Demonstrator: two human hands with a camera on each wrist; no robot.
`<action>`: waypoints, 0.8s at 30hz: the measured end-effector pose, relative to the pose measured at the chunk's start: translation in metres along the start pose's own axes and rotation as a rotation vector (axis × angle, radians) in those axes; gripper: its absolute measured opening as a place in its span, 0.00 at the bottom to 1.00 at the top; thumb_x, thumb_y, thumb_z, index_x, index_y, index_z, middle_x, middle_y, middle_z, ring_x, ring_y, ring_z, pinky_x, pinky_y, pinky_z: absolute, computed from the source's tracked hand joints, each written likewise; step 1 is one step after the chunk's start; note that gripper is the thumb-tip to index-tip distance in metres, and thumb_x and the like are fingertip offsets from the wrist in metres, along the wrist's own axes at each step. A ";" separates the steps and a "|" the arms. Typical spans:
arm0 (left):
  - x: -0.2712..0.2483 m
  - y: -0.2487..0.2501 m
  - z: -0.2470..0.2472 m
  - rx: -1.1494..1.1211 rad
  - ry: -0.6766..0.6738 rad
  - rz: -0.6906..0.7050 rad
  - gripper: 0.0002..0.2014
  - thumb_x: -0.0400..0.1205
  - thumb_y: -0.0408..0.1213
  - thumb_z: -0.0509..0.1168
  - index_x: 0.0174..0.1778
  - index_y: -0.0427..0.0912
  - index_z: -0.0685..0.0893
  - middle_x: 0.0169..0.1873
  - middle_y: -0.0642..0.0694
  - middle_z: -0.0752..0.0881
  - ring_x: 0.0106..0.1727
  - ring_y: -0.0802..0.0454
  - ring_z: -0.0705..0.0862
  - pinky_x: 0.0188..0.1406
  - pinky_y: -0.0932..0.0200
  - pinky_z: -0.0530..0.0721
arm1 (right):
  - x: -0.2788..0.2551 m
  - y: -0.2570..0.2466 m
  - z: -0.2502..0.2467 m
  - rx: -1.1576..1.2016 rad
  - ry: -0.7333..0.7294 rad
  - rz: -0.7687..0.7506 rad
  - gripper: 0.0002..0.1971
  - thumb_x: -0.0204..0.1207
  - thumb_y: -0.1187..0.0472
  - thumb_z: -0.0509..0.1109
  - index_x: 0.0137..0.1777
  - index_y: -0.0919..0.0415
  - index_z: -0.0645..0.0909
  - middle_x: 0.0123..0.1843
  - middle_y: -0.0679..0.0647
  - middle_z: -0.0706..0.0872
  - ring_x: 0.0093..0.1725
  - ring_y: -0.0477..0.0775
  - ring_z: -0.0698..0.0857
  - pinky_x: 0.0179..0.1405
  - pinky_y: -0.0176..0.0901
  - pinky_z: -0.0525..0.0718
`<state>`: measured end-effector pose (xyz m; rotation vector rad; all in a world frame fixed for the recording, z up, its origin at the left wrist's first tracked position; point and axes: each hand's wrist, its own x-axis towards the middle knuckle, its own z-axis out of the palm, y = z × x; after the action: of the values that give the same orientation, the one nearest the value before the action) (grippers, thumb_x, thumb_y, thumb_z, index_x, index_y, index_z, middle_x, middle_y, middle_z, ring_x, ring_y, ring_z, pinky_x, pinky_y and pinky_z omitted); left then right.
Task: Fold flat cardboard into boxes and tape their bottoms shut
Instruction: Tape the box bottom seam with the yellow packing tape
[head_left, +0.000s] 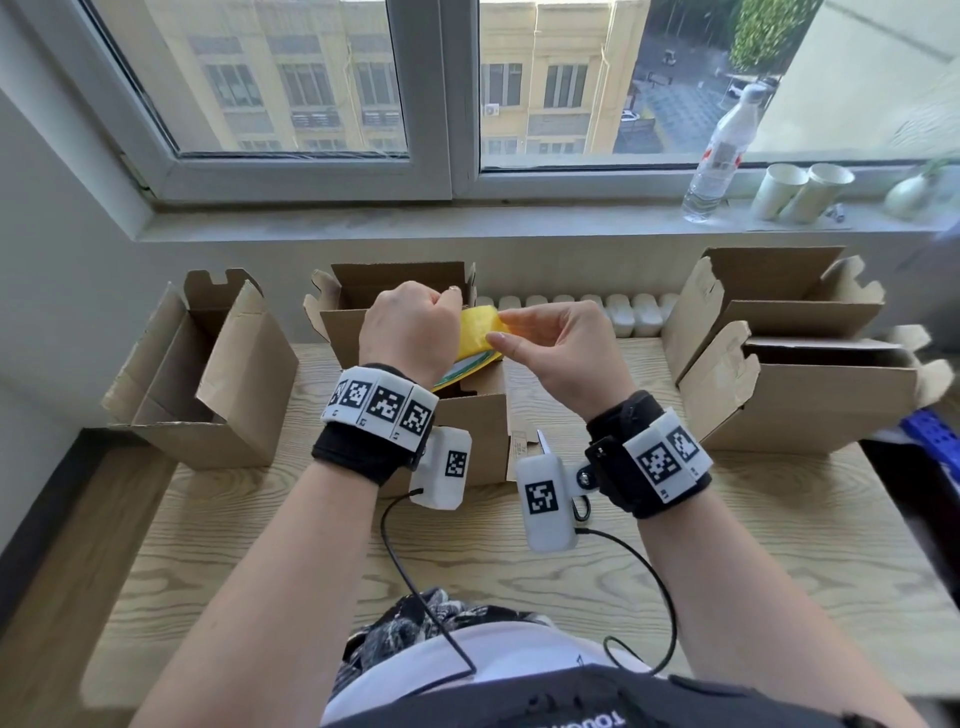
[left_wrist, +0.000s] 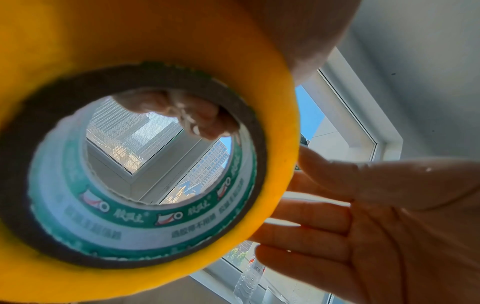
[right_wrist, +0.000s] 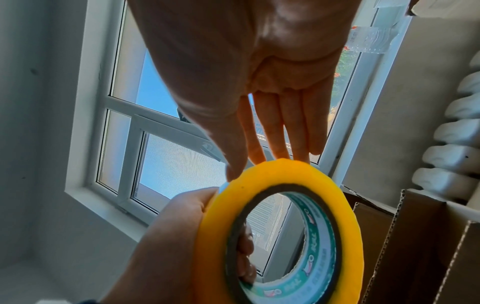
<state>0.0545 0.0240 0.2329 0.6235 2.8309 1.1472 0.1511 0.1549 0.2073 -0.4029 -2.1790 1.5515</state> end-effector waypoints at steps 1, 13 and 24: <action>0.000 0.000 0.000 -0.001 -0.002 0.004 0.26 0.87 0.48 0.55 0.31 0.37 0.86 0.29 0.43 0.83 0.39 0.42 0.83 0.41 0.51 0.79 | 0.000 0.000 0.000 -0.003 -0.001 0.003 0.17 0.69 0.60 0.83 0.56 0.65 0.89 0.49 0.56 0.93 0.49 0.45 0.92 0.55 0.47 0.90; -0.001 -0.006 0.005 -0.001 -0.008 0.024 0.26 0.87 0.47 0.56 0.30 0.36 0.87 0.27 0.45 0.83 0.37 0.44 0.80 0.38 0.55 0.68 | 0.000 -0.001 -0.006 -0.069 -0.031 -0.001 0.17 0.68 0.59 0.83 0.54 0.66 0.90 0.47 0.54 0.93 0.47 0.44 0.91 0.52 0.41 0.90; -0.001 -0.004 0.010 -0.046 -0.019 -0.090 0.27 0.87 0.47 0.56 0.20 0.42 0.74 0.26 0.44 0.78 0.36 0.41 0.77 0.38 0.54 0.66 | 0.003 -0.002 -0.004 -0.243 0.044 -0.106 0.08 0.75 0.57 0.78 0.50 0.59 0.92 0.43 0.50 0.93 0.42 0.40 0.90 0.46 0.37 0.89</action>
<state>0.0558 0.0275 0.2226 0.4957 2.7769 1.1811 0.1508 0.1591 0.2108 -0.3858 -2.3225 1.2154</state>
